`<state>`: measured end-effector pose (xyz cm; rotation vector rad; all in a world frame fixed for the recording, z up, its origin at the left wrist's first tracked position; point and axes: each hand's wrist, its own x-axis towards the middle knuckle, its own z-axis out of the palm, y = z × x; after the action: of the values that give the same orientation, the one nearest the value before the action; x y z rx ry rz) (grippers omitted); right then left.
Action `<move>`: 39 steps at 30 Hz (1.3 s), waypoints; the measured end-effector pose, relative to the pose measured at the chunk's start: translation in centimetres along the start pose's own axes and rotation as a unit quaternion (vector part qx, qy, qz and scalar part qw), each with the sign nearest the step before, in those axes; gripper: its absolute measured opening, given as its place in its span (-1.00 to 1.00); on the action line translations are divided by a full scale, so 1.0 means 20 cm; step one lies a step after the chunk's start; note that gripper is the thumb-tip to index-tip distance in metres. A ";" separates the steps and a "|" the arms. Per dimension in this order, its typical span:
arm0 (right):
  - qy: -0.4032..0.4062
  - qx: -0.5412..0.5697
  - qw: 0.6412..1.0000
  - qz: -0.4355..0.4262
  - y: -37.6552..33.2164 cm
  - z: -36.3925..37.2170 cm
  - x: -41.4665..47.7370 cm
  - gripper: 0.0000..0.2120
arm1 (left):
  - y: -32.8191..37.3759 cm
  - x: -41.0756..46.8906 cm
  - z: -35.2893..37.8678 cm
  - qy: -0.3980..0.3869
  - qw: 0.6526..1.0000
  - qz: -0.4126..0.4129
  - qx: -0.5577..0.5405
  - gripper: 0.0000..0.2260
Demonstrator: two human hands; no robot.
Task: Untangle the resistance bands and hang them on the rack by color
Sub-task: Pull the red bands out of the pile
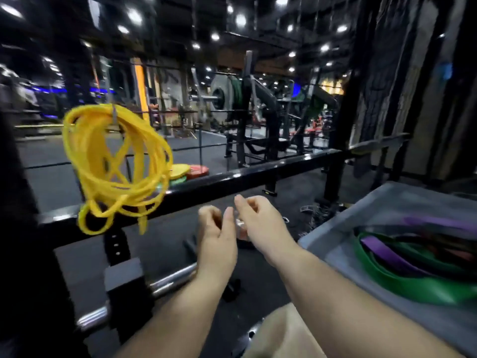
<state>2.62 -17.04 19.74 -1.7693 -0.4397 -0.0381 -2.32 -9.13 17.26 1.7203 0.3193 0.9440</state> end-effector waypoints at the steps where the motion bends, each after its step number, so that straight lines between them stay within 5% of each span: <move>1: 0.020 -0.008 1.000 0.012 0.05 -0.08 0.01 -0.45 | 0.01 -0.01 0.09 -0.023 1.000 -0.006 -0.006 -0.88; 9: 0.226 -0.090 0.965 0.097 0.44 -0.95 -0.11 -0.71 | 0.17 -0.27 1.00 -0.276 0.957 -0.032 -0.084 -0.79; 17: 0.414 -0.284 0.846 0.177 0.68 -1.74 -0.51 -0.89 | 0.21 -0.67 1.76 -0.463 0.882 0.060 0.062 -0.72; 22: 0.415 -0.390 0.785 0.243 0.83 -1.96 -0.63 -0.72 | 0.11 -0.75 1.97 -0.456 0.854 0.179 0.174 -0.69; 31: 0.448 -0.429 0.748 0.237 0.96 -2.21 -0.42 -0.53 | 0.06 -0.76 2.19 -0.411 0.850 0.281 0.171 -0.58; 36: 0.356 -0.473 0.763 0.258 1.00 -2.36 -0.21 -0.45 | 0.05 -0.69 2.21 -0.498 0.786 0.305 0.201 -0.21; 39: 0.295 -0.487 0.771 0.286 1.01 -2.41 -0.12 -0.44 | 0.03 -0.64 2.22 -0.494 0.790 0.300 0.205 -0.31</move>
<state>16.67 -66.90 12.36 -2.6833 0.7457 -0.4480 21.36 -47.78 8.38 2.5376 -0.8224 0.2539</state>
